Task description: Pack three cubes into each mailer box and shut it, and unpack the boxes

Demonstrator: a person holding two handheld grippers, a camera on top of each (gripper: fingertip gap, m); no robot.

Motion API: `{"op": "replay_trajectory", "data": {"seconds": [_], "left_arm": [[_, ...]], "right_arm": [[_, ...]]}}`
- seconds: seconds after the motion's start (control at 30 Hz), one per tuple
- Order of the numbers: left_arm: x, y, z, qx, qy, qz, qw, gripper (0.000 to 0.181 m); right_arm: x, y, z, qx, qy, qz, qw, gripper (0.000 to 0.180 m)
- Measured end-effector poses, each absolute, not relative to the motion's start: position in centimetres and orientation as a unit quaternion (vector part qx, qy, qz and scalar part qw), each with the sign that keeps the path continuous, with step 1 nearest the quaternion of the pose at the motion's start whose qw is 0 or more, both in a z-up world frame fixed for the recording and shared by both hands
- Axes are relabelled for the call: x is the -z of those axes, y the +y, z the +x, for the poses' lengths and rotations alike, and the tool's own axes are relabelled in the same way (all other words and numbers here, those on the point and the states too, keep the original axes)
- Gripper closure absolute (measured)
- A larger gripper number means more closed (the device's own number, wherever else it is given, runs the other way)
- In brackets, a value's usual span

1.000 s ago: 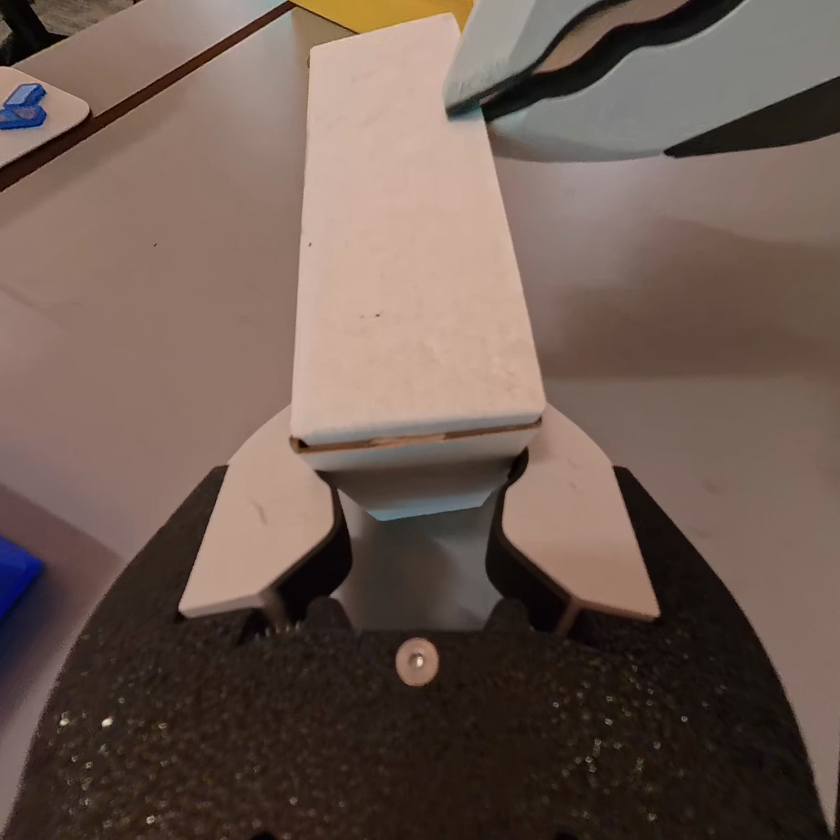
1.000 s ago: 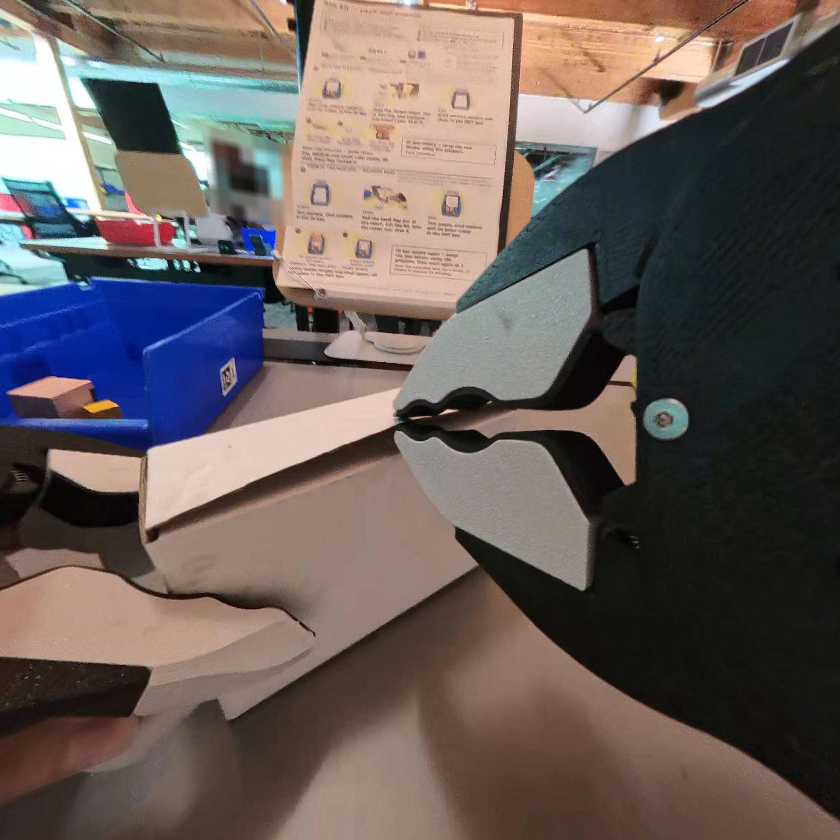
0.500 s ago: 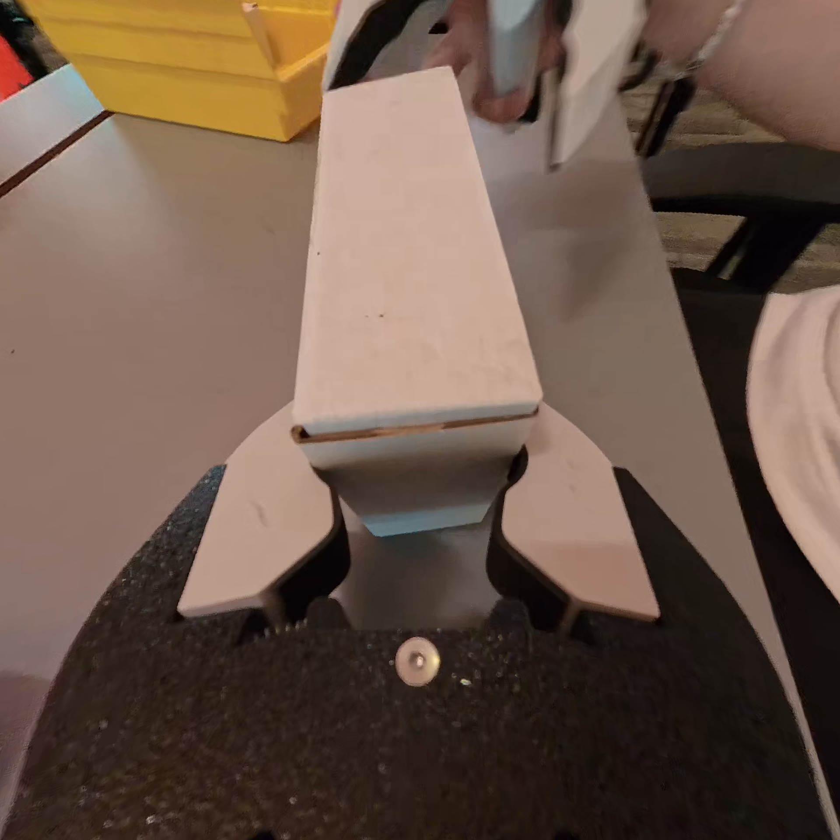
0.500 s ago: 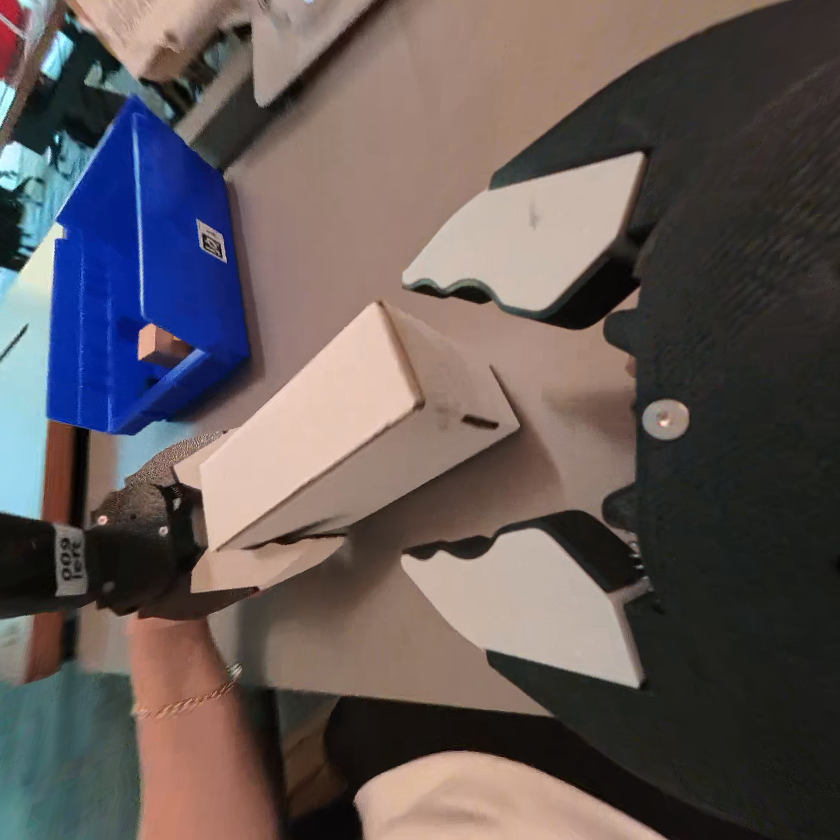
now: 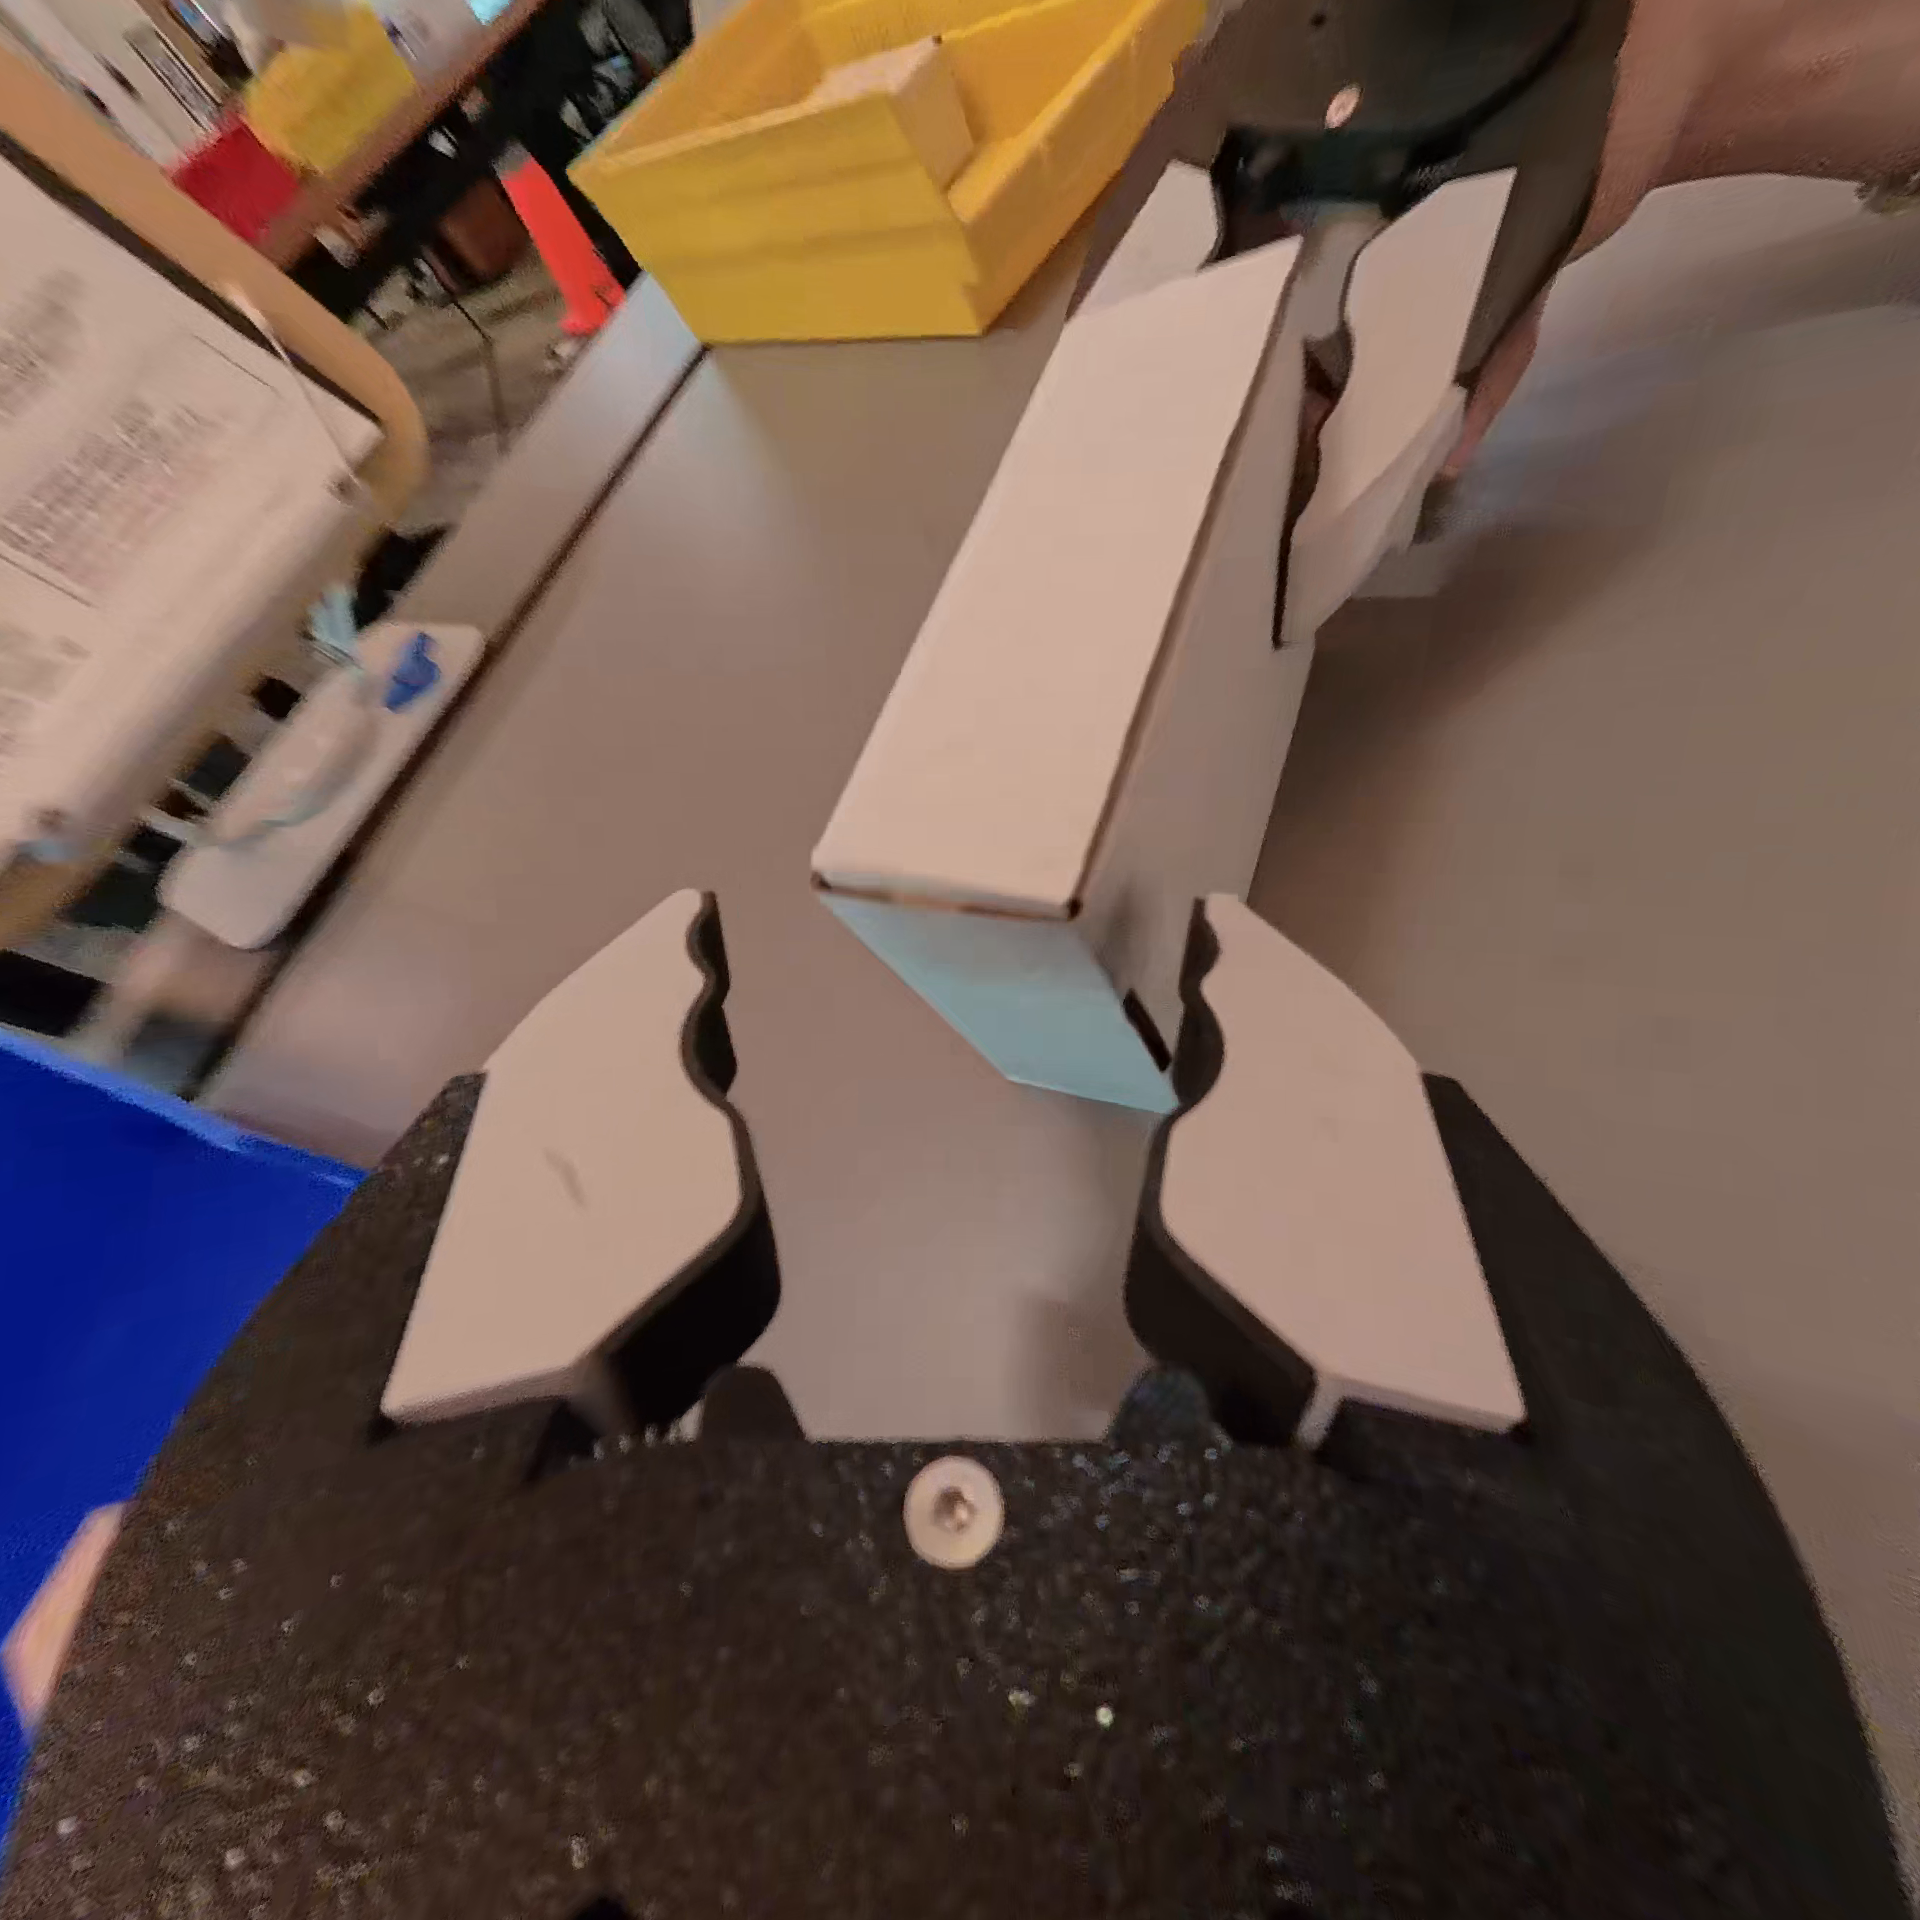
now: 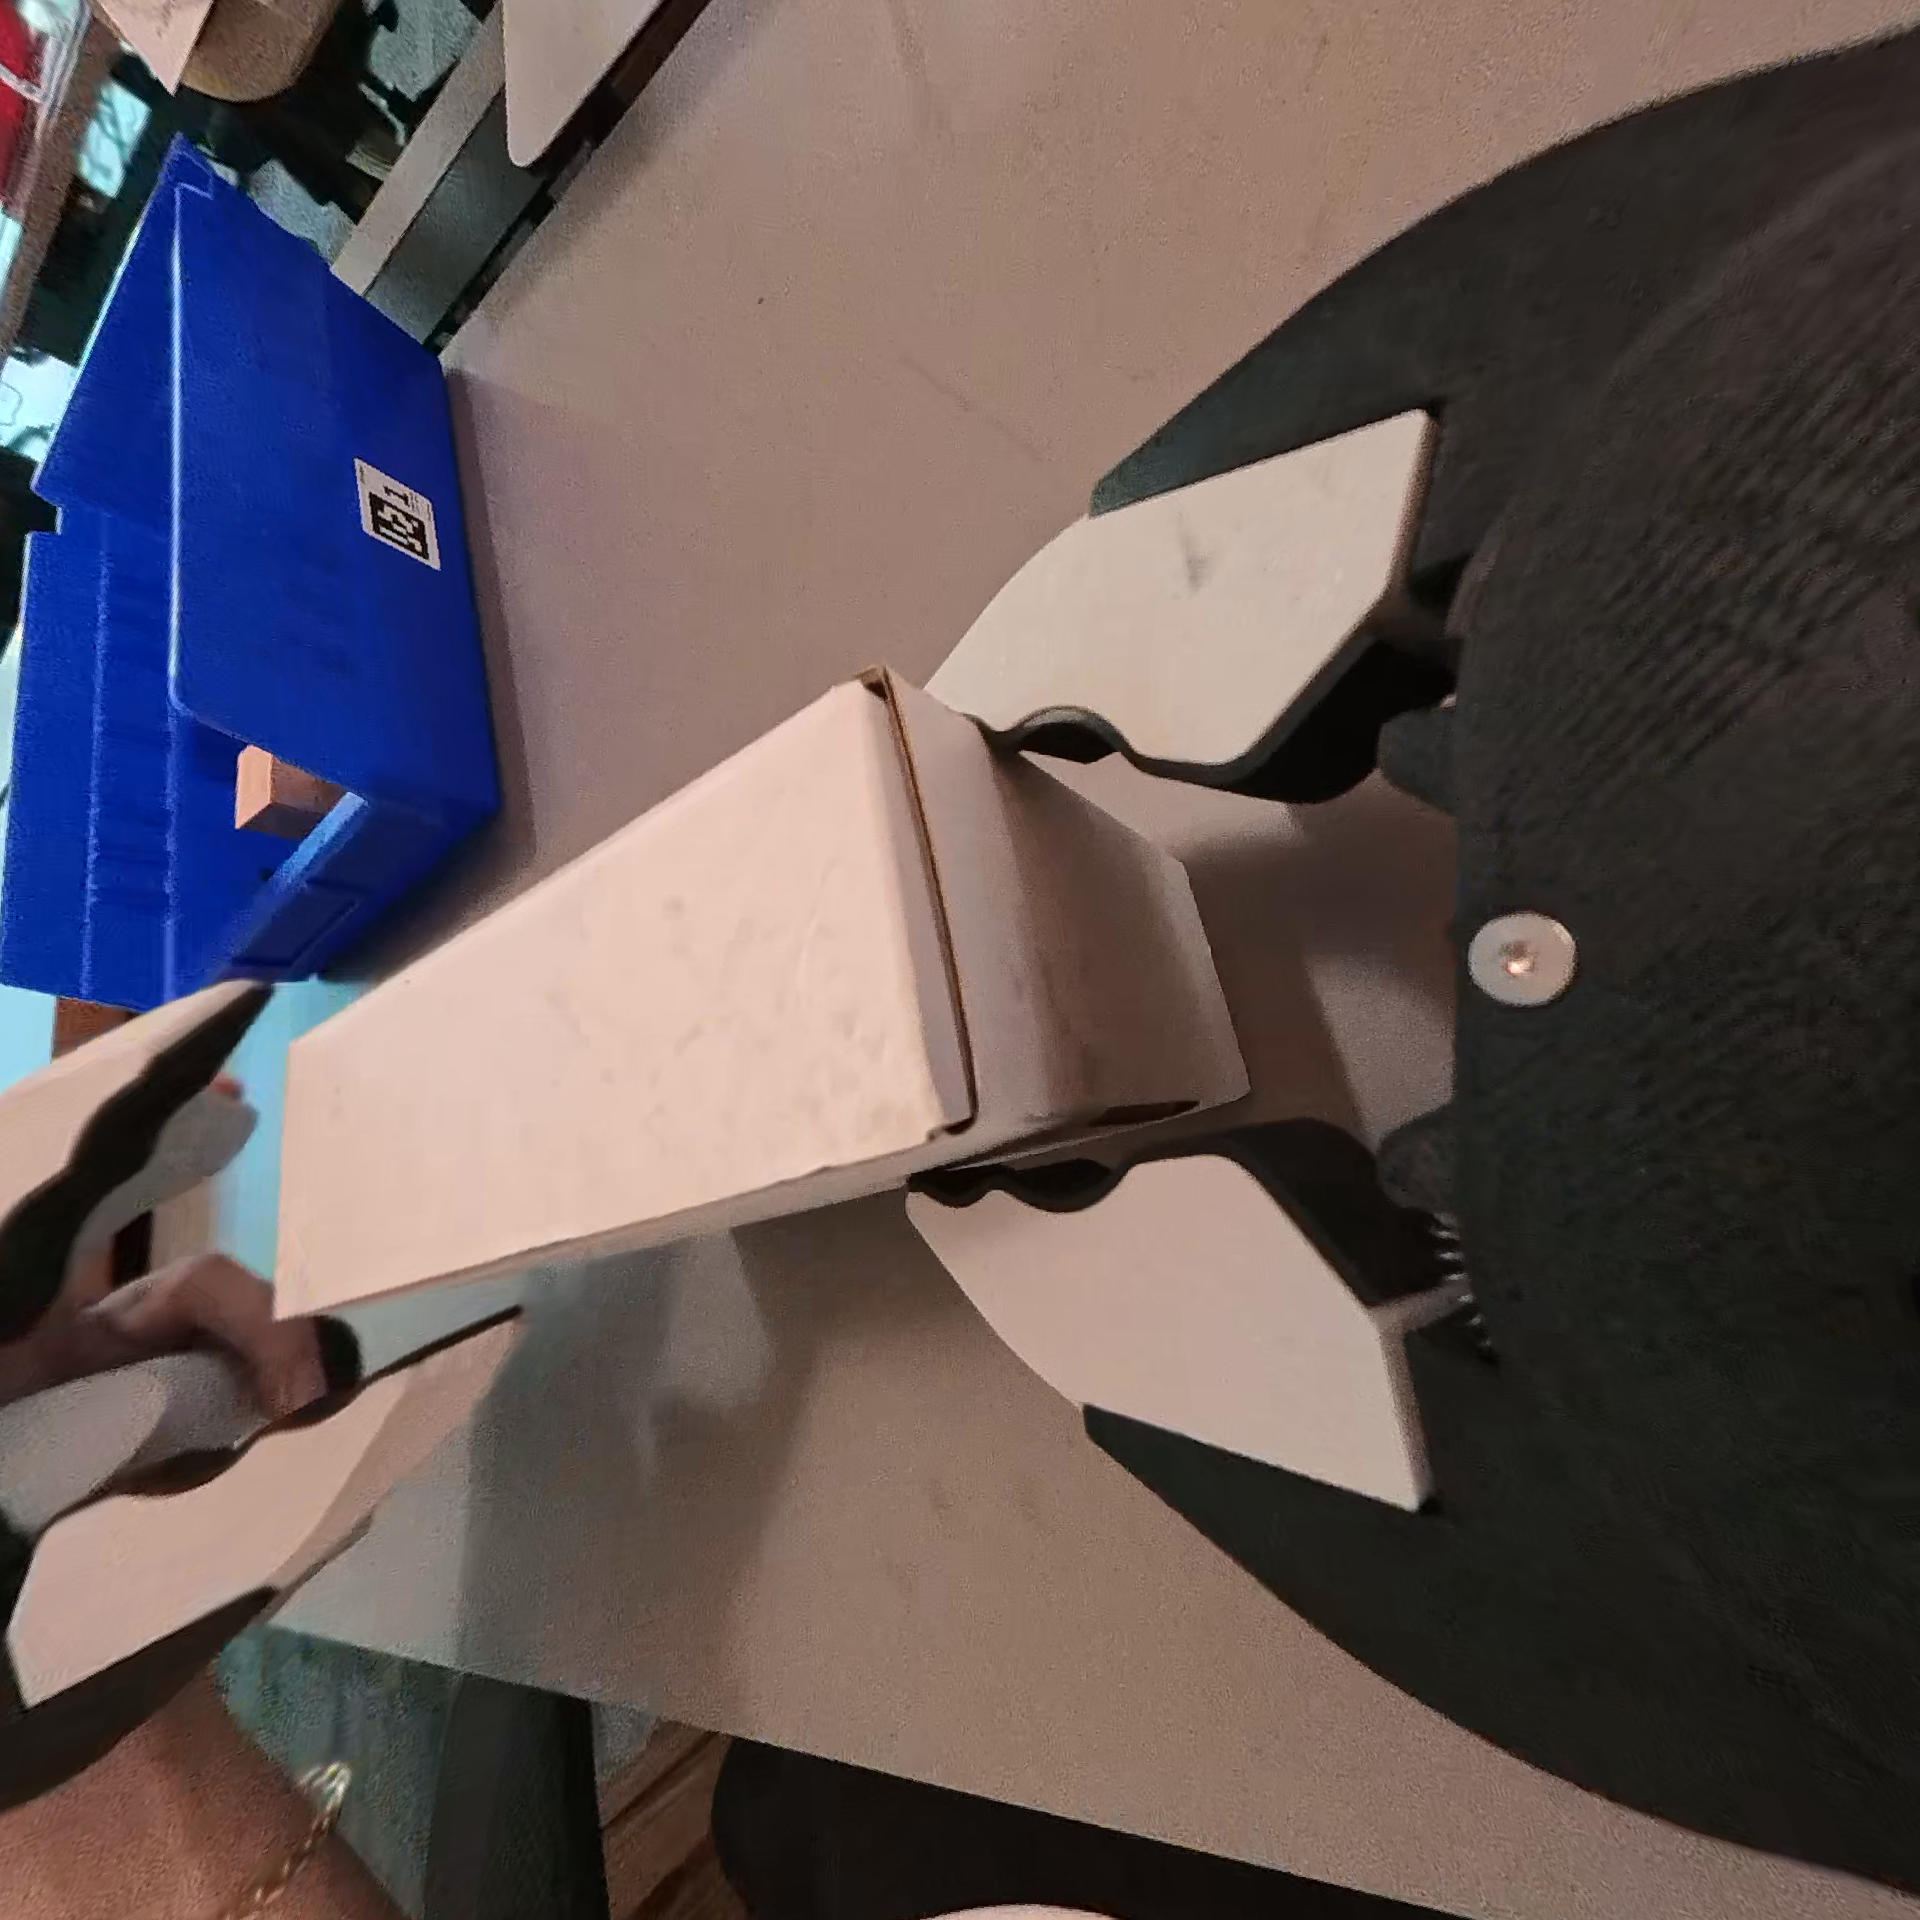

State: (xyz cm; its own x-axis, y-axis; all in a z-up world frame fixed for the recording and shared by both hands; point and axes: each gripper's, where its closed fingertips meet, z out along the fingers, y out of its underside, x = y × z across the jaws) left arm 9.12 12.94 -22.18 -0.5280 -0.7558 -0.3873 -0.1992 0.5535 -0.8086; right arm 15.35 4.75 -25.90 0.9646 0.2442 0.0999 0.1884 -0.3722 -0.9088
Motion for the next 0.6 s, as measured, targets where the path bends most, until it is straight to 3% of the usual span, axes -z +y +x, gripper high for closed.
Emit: {"op": "replay_trajectory", "data": {"seconds": [0.17, 0.4, 0.6], "left_arm": [[19.6, 11.3, 8.9, 0.230, 0.828, -0.219, 0.463, 0.132], [20.1, 9.6, 9.1, 0.119, 0.880, -0.148, 0.435, 0.150], [20.0, 9.6, 9.1, 0.036, 0.893, -0.109, 0.435, 0.150]], "right_arm": [[25.9, 4.8, 15.1, -0.028, -0.143, -0.824, 0.547, 0.104], [25.9, 4.5, 15.1, -0.028, -0.151, -0.827, 0.542, 0.106], [25.9, 4.5, 14.9, -0.030, -0.154, -0.824, 0.544, 0.107]]}}
